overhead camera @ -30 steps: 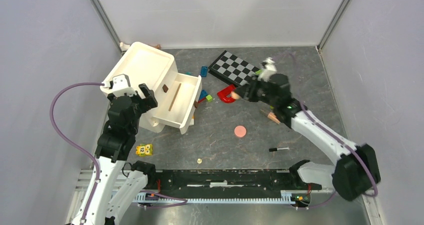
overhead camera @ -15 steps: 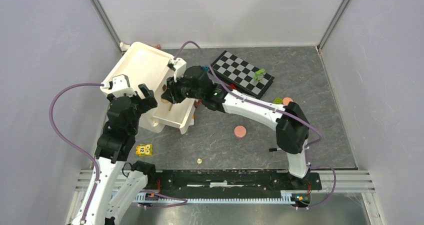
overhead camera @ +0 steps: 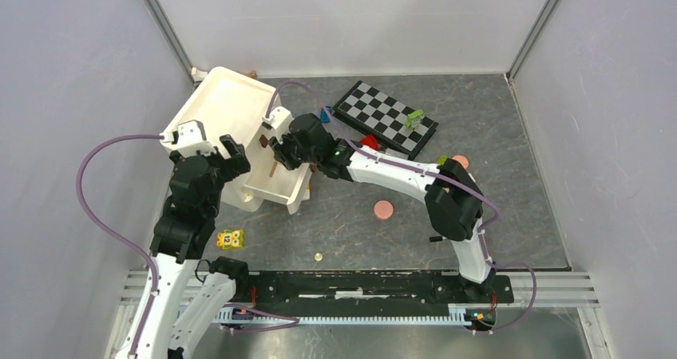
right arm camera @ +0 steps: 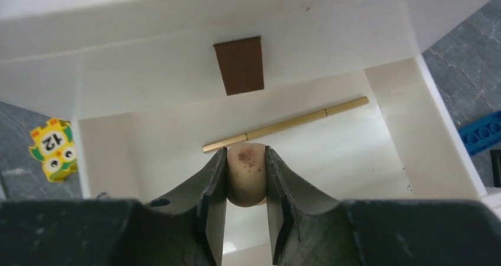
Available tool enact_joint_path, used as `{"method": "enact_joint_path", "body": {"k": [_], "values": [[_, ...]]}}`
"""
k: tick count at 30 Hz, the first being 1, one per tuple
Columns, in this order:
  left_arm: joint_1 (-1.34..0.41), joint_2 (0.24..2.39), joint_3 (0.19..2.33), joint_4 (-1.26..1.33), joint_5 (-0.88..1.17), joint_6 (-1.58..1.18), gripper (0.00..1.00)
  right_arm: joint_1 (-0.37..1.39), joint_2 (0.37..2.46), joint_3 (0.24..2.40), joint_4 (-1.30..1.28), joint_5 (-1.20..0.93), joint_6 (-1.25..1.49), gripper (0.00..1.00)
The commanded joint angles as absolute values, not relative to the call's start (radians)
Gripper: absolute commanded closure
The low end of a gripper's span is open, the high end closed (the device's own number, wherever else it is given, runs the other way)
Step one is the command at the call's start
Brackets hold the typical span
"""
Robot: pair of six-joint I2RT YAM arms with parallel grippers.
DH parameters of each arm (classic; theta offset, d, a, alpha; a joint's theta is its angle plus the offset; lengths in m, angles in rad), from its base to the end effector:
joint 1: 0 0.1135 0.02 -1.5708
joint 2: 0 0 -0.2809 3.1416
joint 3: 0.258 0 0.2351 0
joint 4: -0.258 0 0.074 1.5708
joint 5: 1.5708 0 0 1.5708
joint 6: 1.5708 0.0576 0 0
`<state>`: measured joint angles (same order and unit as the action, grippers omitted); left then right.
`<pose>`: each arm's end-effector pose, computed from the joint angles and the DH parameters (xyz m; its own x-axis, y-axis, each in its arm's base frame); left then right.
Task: Organize the makeup
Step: Place the makeup tool in the drawer.
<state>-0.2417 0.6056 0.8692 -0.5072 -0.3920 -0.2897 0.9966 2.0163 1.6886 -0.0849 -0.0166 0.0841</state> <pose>0.1183 -0.0065 0.3599 -0.1848 -0.2263 -0.9564 -0.1999 0.9614 -0.1889 0.2687 0.4171 0.2978 -0.2882 -0.2909 -0.9123 -0.8265 0.5567 0.0836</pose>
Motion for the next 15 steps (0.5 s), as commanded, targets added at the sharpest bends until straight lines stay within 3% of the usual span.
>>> {"method": "enact_joint_path", "body": {"k": [1, 11, 15], "values": [[-0.232, 0.591, 0.873, -0.496, -0.414, -0.293, 0.09, 0.999, 2.069, 1.707, -0.068, 0.002, -0.039, 0.67], [-0.232, 0.591, 0.871, -0.498, -0.422, -0.293, 0.09, 0.989, 2.144, 1.732, -0.064, 0.003, -0.031, 0.66], [-0.232, 0.591, 0.871, -0.499, -0.425, -0.292, 0.09, 0.986, 2.148, 1.738, -0.085, 0.002, -0.035, 0.6]]}}
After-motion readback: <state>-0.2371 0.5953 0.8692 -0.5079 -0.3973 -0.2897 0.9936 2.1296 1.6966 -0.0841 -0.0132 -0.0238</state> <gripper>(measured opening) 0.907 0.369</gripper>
